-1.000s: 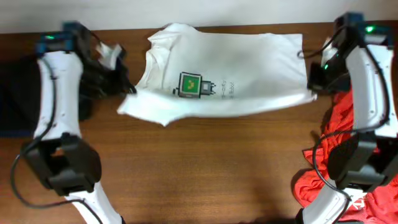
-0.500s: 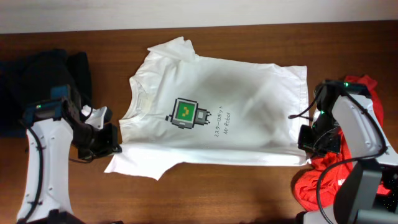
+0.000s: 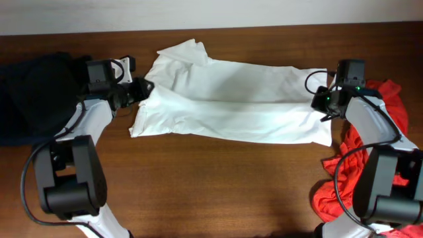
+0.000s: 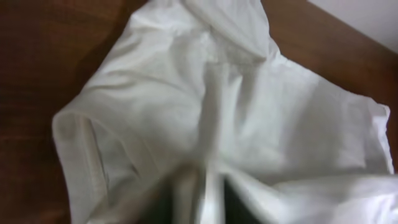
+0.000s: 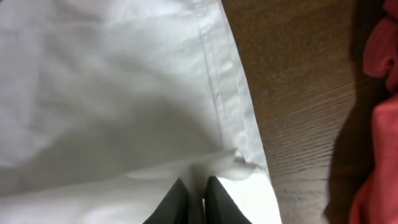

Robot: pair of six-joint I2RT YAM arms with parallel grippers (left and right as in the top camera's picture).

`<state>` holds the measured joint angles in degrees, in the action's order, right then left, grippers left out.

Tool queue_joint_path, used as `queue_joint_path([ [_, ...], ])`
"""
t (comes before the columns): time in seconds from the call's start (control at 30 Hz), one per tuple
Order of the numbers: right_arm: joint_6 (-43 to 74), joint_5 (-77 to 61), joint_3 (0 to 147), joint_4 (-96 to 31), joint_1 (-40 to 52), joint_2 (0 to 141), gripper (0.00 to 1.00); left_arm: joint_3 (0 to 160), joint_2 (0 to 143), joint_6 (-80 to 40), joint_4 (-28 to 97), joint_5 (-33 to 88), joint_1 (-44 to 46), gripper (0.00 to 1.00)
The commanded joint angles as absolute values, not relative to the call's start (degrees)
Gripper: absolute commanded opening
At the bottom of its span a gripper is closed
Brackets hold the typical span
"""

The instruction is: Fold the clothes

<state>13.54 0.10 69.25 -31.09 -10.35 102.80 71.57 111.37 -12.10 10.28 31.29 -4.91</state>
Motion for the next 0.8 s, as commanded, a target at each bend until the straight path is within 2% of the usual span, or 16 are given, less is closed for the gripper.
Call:
queue_joint_path([
  [0.0,14.0,0.71,69.95,-31.75,-10.57,104.01,0.71,72.05,112.38,-12.58,10.13,32.18,-4.69,0.73],
  [0.07,14.0,1.76,69.95,-38.09,-10.57,104.01,0.71,72.05,112.38,-12.56,16.53,32.16,-6.39,0.84],
  [0.1,14.0,2.02,69.95,-41.21,-10.57,104.22,0.68,72.05,112.38,-12.53,21.21,32.16,-7.38,0.87],
  [0.17,13.98,2.0,68.27,-46.11,-10.55,105.34,0.49,72.03,112.4,-11.9,32.84,26.89,-8.86,0.87],
  [0.23,13.96,1.98,64.45,-44.25,-10.5,105.84,0.36,71.7,112.55,-8.67,35.53,23.0,-8.25,0.87],
  [0.37,14.0,2.24,58.57,-41.78,-10.52,105.93,0.27,68.45,112.73,-8.71,35.22,14.37,-7.18,0.81],
  [0.4,14.02,2.33,57.45,-42.15,-10.52,105.93,0.21,66.5,112.73,-8.78,35.86,12.51,-7.31,0.64],
  [0.47,14.02,2.48,57.14,-43.2,-10.57,105.93,0.18,64.77,112.73,-9.78,38.3,10.28,-7.46,0.3],
  [0.5,14.02,2.5,57.14,-44.27,-10.57,105.93,0.16,64.2,112.73,-9.8,40.97,7.94,-7.7,0.09],
  [0.53,14.04,2.7,57.14,-45.76,-10.57,105.93,0.12,63.96,112.73,-10.66,43.42,5.26,-8.16,0.0],
  [0.6,15.97,6.85,57.14,-50.83,-10.57,105.93,0.09,63.83,112.73,-18.28,51.31,-1.74,-11.0,0.0],
  [0.77,15.97,1.48,57.34,-57.06,-10.55,105.73,0.07,63.83,112.46,-21.69,59.83,-1.04,-14.81,0.0],
])
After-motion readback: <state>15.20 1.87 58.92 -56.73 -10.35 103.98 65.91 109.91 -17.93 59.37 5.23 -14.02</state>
